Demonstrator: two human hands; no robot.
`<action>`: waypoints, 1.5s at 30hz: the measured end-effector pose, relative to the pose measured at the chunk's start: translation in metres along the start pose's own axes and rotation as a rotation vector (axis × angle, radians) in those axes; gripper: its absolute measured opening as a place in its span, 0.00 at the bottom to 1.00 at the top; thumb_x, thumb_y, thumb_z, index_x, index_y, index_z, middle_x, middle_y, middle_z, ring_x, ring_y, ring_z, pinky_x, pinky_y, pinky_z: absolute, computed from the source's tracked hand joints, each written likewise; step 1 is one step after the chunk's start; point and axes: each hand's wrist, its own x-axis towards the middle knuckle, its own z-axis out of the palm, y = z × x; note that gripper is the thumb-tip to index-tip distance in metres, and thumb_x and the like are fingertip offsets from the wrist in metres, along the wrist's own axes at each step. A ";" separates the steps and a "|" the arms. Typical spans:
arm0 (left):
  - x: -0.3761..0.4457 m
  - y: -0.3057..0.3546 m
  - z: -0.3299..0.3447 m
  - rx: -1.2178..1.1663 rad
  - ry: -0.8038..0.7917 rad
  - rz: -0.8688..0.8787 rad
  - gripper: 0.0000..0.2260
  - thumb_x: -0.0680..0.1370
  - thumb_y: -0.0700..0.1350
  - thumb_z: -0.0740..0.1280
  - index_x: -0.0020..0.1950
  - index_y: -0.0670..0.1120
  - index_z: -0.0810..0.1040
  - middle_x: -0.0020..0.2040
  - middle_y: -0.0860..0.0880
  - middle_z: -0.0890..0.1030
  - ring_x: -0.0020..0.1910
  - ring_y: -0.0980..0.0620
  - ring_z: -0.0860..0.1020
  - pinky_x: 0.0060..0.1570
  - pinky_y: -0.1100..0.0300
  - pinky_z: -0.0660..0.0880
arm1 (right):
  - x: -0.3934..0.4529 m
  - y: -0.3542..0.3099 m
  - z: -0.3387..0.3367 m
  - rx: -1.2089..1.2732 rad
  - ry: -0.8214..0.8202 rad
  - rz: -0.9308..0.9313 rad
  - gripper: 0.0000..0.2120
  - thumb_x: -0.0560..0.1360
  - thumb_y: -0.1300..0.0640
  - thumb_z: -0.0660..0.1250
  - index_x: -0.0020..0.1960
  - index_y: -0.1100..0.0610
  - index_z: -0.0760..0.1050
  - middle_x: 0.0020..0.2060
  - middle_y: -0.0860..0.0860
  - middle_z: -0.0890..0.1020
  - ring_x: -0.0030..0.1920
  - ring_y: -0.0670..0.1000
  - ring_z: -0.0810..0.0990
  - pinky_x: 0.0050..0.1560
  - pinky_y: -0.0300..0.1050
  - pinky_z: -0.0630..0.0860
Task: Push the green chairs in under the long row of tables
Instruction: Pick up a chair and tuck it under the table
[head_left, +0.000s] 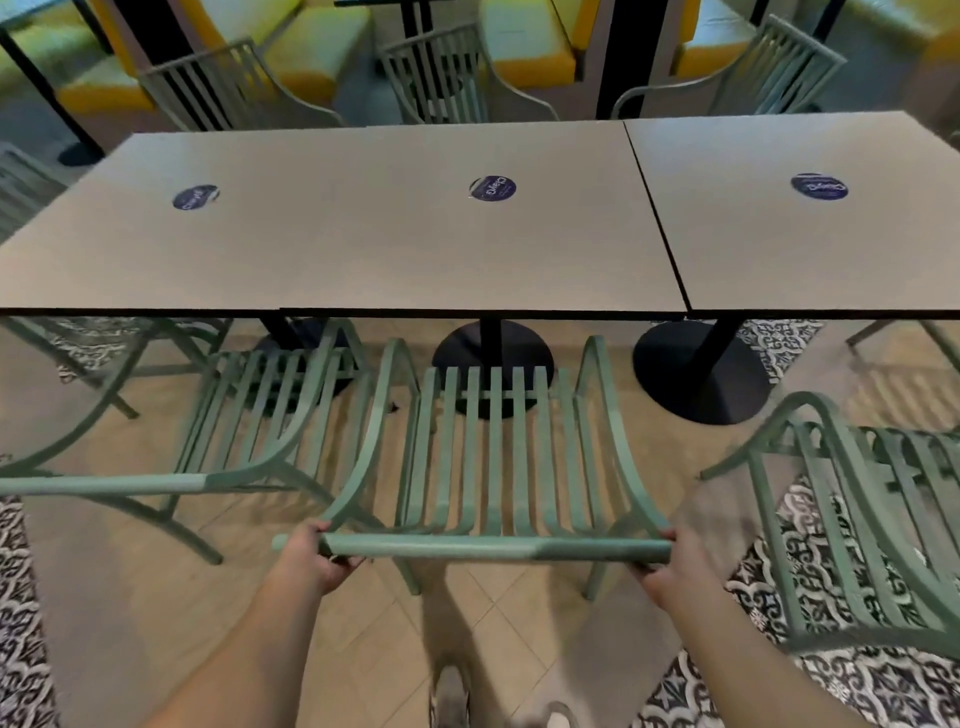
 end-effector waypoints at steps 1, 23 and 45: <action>0.001 0.005 0.003 0.002 -0.011 -0.007 0.20 0.81 0.42 0.58 0.73 0.38 0.65 0.67 0.38 0.73 0.67 0.40 0.71 0.67 0.42 0.67 | -0.001 0.000 0.005 -0.001 0.004 -0.003 0.13 0.76 0.63 0.61 0.59 0.59 0.68 0.65 0.62 0.71 0.56 0.63 0.73 0.53 0.61 0.74; 0.046 0.076 0.067 -0.047 -0.117 -0.011 0.20 0.81 0.46 0.62 0.71 0.39 0.65 0.66 0.38 0.72 0.65 0.37 0.73 0.55 0.43 0.75 | 0.018 -0.013 0.094 0.037 0.077 -0.047 0.20 0.77 0.60 0.60 0.69 0.60 0.65 0.66 0.61 0.71 0.61 0.63 0.73 0.48 0.62 0.75; 0.057 0.060 0.084 -0.072 -0.098 0.009 0.15 0.79 0.44 0.65 0.62 0.39 0.68 0.60 0.37 0.73 0.55 0.37 0.76 0.56 0.39 0.76 | 0.005 -0.040 0.110 -0.026 0.082 -0.087 0.22 0.79 0.60 0.59 0.71 0.61 0.61 0.67 0.61 0.68 0.66 0.63 0.70 0.65 0.60 0.70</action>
